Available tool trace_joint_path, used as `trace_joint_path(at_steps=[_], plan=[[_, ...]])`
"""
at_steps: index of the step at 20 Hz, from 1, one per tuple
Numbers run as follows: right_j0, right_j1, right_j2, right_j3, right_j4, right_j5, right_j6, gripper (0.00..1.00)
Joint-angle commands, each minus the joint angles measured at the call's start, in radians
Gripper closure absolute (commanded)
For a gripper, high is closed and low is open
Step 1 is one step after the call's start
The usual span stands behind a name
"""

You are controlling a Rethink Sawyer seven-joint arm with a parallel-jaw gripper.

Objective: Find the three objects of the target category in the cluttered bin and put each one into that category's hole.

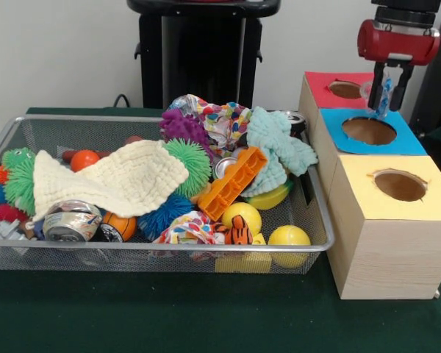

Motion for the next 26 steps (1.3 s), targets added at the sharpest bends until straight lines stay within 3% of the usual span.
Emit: trace_joint_path(at_steps=[1,12,20,26], plan=[[-0.052,0.048,0.028,-0.051,0.026,0.071,0.139,1.00],[-0.073,0.012,0.032,-0.067,0.018,0.132,0.113,1.00],[-0.042,0.127,0.026,-0.133,0.031,0.053,0.167,1.00],[0.003,0.132,-0.011,-0.154,0.045,0.078,0.207,1.00]])
